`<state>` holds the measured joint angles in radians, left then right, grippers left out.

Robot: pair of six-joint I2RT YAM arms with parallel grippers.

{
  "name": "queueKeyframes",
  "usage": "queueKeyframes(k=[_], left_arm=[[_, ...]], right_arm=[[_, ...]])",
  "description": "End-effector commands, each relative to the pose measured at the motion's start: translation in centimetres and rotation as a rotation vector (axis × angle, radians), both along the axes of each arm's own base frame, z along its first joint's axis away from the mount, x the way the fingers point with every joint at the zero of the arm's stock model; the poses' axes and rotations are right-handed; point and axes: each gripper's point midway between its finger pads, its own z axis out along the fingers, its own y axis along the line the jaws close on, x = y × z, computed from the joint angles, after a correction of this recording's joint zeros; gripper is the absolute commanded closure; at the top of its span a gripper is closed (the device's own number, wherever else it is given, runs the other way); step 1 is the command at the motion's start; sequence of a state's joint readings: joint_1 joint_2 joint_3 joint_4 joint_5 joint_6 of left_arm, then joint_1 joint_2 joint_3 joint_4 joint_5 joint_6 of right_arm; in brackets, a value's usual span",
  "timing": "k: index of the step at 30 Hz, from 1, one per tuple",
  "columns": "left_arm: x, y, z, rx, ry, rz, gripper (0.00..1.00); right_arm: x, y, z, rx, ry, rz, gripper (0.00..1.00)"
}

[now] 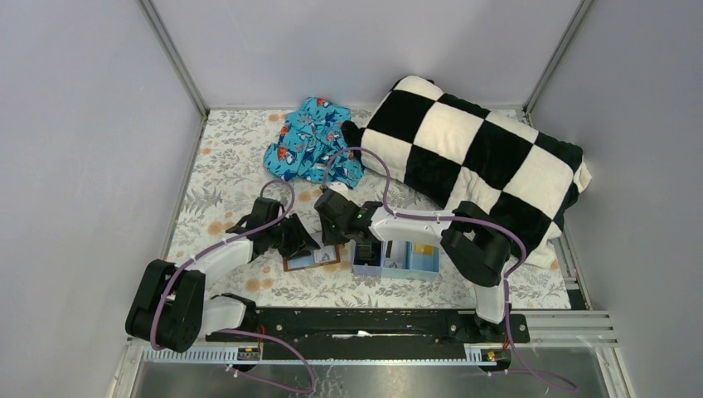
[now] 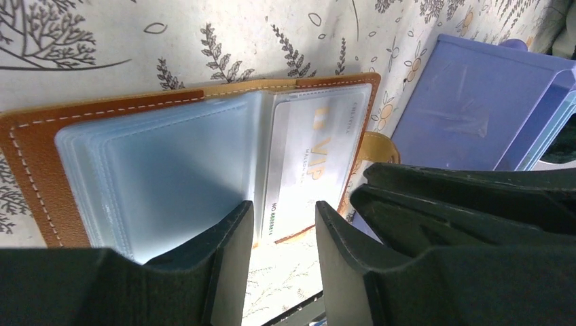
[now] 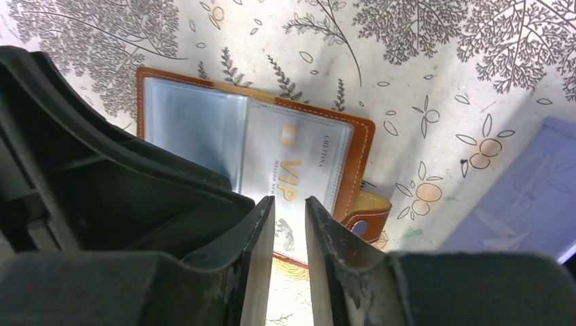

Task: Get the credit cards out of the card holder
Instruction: Remove the credit card from the card holder.

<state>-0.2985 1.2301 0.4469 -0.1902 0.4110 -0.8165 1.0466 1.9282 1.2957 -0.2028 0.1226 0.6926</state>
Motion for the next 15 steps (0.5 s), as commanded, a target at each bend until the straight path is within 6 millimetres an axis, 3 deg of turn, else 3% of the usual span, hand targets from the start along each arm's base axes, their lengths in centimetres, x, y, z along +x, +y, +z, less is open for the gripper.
queueKeyframes(k=[1, 15], left_arm=[[0.8, 0.5, 0.6, 0.011, -0.032, 0.016, 0.57], [0.6, 0.9, 0.2, 0.012, -0.015, 0.02, 0.57]], right_arm=[[0.4, 0.7, 0.6, 0.009, -0.013, 0.003, 0.69], [-0.9, 0.0, -2.4, -0.004, 0.061, -0.007, 0.67]])
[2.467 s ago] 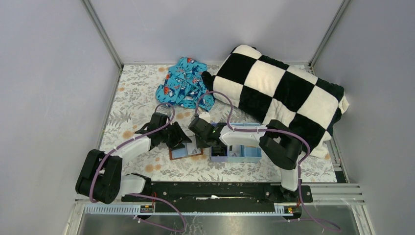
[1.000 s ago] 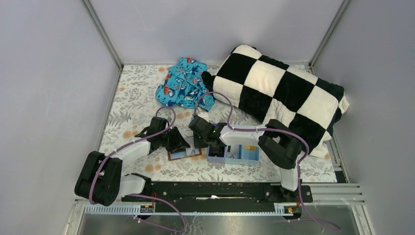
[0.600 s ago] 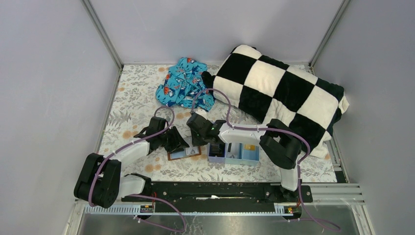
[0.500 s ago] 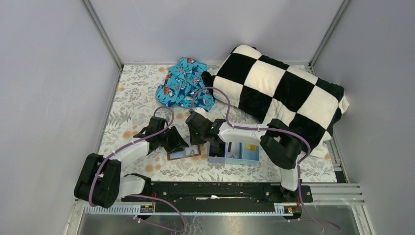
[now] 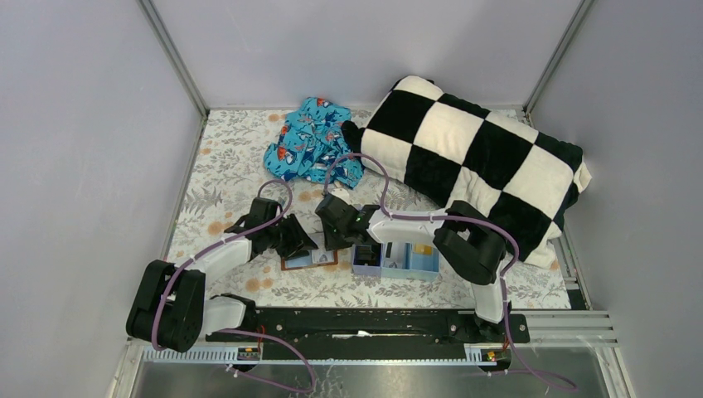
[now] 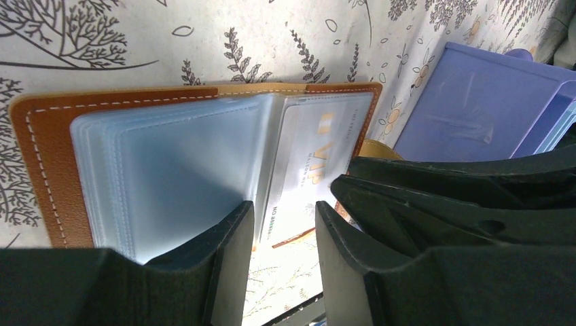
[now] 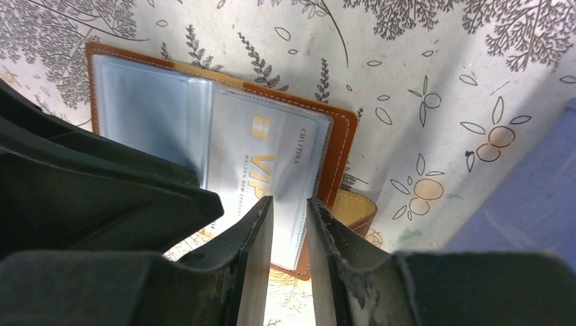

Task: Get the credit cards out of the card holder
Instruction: Remove the credit card from the card holder.

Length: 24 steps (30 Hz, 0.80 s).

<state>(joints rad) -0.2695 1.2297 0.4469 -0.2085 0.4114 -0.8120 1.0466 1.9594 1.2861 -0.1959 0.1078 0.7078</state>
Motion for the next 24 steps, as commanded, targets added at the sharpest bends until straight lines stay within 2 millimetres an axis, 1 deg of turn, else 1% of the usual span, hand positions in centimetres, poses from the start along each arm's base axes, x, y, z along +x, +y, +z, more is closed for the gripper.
queueKeyframes(k=[1, 5, 11, 13, 17, 19, 23, 24], left_arm=[[0.4, 0.2, 0.3, 0.007, -0.029, -0.005, 0.57], [0.5, 0.1, 0.3, 0.003, -0.033, -0.012, 0.57], [0.5, 0.2, 0.2, 0.007, -0.032, -0.007, 0.59], [0.5, 0.2, 0.2, 0.004, -0.034, -0.005, 0.62], [0.6, 0.2, 0.4, 0.002, -0.04, 0.004, 0.73], [0.6, 0.2, 0.5, 0.0, -0.045, 0.005, 0.75], [0.8, 0.1, 1.0, -0.008, -0.063, 0.002, 0.75], [0.8, 0.1, 1.2, -0.011, -0.069, 0.001, 0.78]], right_arm=[[-0.5, 0.2, -0.9, 0.018, 0.034, -0.005, 0.67], [-0.8, 0.2, -1.6, 0.03, 0.056, -0.01, 0.68], [-0.8, 0.3, -1.6, 0.043, 0.059, -0.012, 0.7], [-0.7, 0.3, -1.3, 0.046, 0.049, -0.012, 0.7], [-0.5, 0.3, -1.3, 0.041, 0.044, -0.014, 0.7], [-0.6, 0.3, -1.5, 0.04, 0.052, -0.013, 0.7], [-0.7, 0.2, -2.0, 0.033, 0.059, -0.014, 0.7], [-0.7, 0.2, -2.1, 0.029, 0.06, -0.016, 0.7]])
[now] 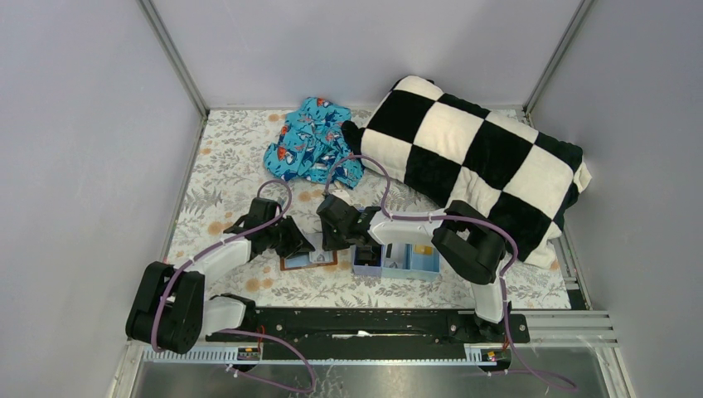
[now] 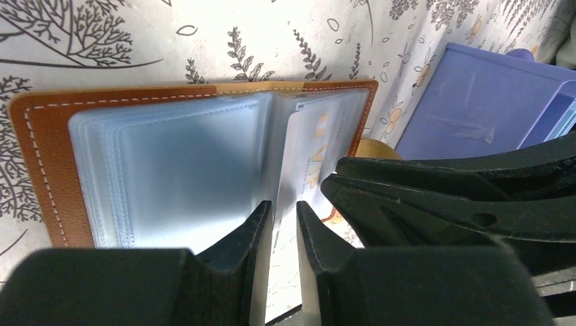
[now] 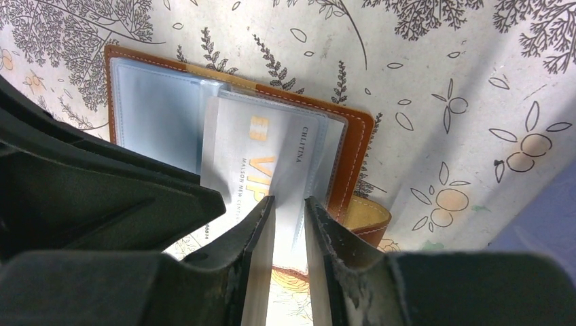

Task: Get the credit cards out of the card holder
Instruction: Remove the credit card from the card holder.

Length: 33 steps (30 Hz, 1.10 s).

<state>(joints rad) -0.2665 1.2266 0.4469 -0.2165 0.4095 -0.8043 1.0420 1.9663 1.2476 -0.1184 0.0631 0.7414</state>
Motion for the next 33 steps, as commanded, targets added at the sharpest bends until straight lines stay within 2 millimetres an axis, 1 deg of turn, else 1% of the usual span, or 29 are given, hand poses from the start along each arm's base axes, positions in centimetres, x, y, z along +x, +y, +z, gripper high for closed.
queueKeyframes(k=[1, 7, 8, 11, 14, 20, 26, 30, 33], left_arm=[[0.9, -0.1, 1.3, -0.017, -0.071, 0.004, 0.8], [0.8, 0.0, 1.3, -0.021, -0.074, 0.015, 0.99], [0.8, 0.0, 1.2, -0.021, -0.07, 0.016, 1.0], [0.6, 0.1, 1.1, -0.017, -0.067, 0.018, 1.0], [0.6, 0.3, 1.1, -0.007, -0.07, 0.026, 1.0], [0.6, 0.8, 0.6, 0.016, -0.059, 0.045, 1.0], [0.7, 1.0, 0.6, 0.015, -0.058, 0.06, 1.0], [0.6, 1.0, 0.5, 0.011, -0.056, 0.059, 1.0], [0.6, 0.8, 0.5, -0.003, -0.052, 0.058, 1.0]], right_arm=[[-0.3, -0.6, -1.7, -0.034, 0.03, -0.01, 0.7], [-0.5, -1.0, -2.3, -0.047, 0.036, -0.014, 0.7], [-0.4, -1.1, -2.3, -0.048, 0.034, -0.016, 0.7], [-0.4, -1.1, -2.4, -0.051, 0.033, -0.013, 0.7], [-0.2, -1.0, -1.8, -0.052, 0.023, -0.012, 0.71], [0.4, -0.6, 1.1, -0.015, -0.028, -0.009, 0.7], [1.1, 0.0, 3.2, -0.018, -0.064, 0.024, 0.69], [1.5, 0.5, 3.8, -0.003, -0.082, 0.023, 0.69], [1.4, 0.8, 3.7, 0.005, -0.068, 0.029, 0.69]])
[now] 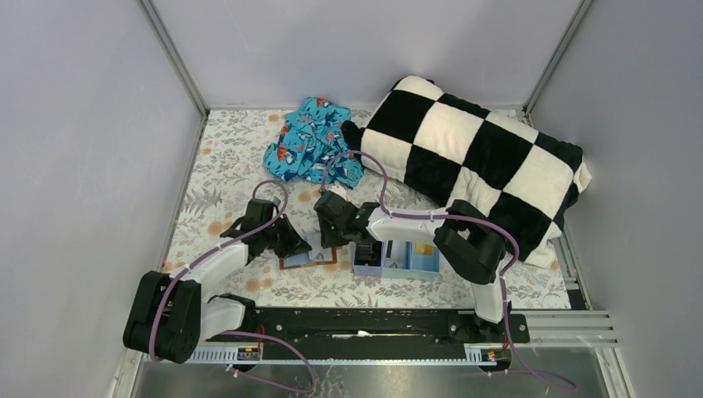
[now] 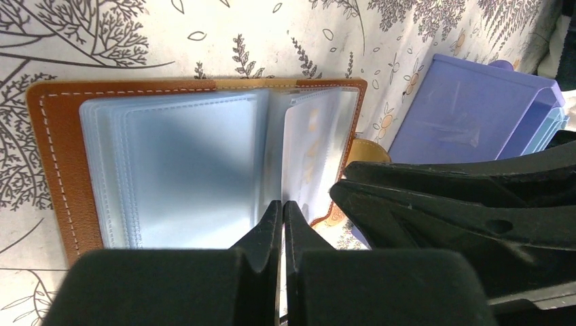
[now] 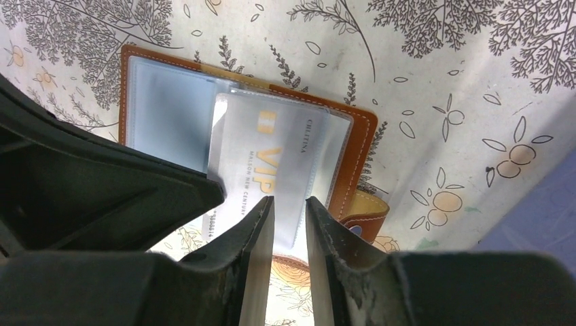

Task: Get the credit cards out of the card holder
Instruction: Remove the credit card from the card holder.

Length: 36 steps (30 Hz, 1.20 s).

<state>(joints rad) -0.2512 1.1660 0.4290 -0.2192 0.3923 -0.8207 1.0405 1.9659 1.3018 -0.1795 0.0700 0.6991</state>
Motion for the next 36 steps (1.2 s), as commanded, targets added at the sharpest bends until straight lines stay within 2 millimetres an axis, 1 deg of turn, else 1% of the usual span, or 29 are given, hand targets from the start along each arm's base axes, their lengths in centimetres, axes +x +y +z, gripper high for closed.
queueKeyframes(k=[1, 10, 12, 17, 20, 22, 23, 26, 32, 36], left_arm=[[0.3, 0.2, -0.2, -0.003, -0.019, 0.023, 1.0], [0.4, 0.1, -0.3, -0.006, -0.013, 0.019, 1.0], [0.4, 0.1, -0.3, -0.008, -0.018, 0.019, 1.0], [0.3, 0.1, -0.4, -0.008, -0.008, 0.014, 1.0], [0.3, 0.1, -0.4, -0.007, -0.009, 0.013, 1.0], [0.2, 0.1, -0.3, -0.008, -0.013, 0.01, 1.0], [0.1, 0.2, -0.2, -0.006, -0.018, 0.012, 1.0], [0.1, 0.6, 0.0, 0.006, -0.024, 0.025, 1.0], [-0.4, 1.1, -0.2, 0.023, -0.003, 0.055, 1.0], [-0.9, 1.6, -0.5, 0.037, 0.013, 0.085, 1.0]], right_arm=[[0.8, 0.7, 2.7, 0.032, -0.042, 0.005, 0.68], [0.3, 1.0, 1.7, 0.037, -0.017, 0.004, 0.69], [0.2, 0.9, 1.1, 0.028, -0.01, 0.004, 0.69], [0.0, 0.4, -1.4, -0.011, 0.019, -0.014, 0.71], [-0.2, -0.1, -2.6, -0.036, 0.035, -0.03, 0.76], [-0.1, -0.6, -3.3, -0.064, 0.04, -0.052, 0.81], [0.0, -0.8, -3.5, -0.077, 0.041, -0.063, 0.85], [0.2, -1.4, -3.9, -0.109, 0.04, -0.092, 0.99], [0.1, -2.1, -5.5, -0.182, 0.08, -0.12, 1.0], [-0.1, -2.3, -5.8, -0.193, 0.098, -0.127, 1.0]])
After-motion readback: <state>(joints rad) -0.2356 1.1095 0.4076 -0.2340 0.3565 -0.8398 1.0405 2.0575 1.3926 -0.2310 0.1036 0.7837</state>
